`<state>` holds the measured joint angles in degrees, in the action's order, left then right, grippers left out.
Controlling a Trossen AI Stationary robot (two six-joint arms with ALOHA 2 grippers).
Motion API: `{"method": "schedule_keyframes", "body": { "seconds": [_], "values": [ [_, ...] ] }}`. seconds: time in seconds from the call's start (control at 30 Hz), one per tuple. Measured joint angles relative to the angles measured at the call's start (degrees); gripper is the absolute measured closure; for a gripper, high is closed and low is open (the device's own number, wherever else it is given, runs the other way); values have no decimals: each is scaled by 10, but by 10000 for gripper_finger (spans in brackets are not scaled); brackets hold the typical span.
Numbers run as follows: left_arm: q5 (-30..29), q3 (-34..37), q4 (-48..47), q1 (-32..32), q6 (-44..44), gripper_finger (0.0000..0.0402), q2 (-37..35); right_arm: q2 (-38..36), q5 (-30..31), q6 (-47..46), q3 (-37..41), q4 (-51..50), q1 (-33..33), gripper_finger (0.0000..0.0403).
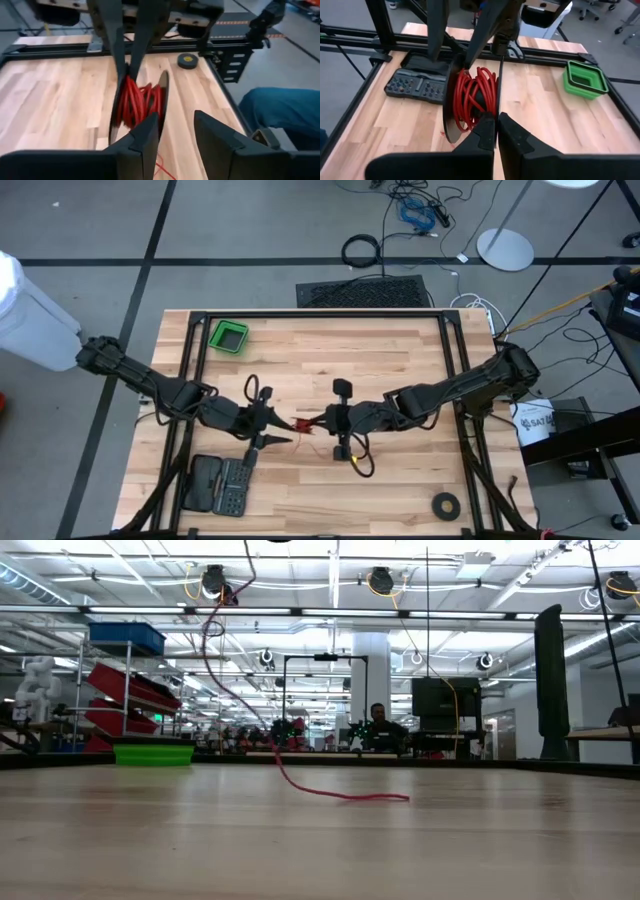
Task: Coil cords
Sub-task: Coil the red wire into the spool
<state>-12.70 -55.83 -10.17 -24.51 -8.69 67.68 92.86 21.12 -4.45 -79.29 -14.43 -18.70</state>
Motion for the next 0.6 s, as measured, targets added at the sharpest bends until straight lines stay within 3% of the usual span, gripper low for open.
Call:
{"method": "schedule_keyframes", "body": {
  "seconds": [0.6],
  "values": [
    [-134,0,8,-23,0,272,0,-25,1,20,0,-16,16,403]
  ]
}}
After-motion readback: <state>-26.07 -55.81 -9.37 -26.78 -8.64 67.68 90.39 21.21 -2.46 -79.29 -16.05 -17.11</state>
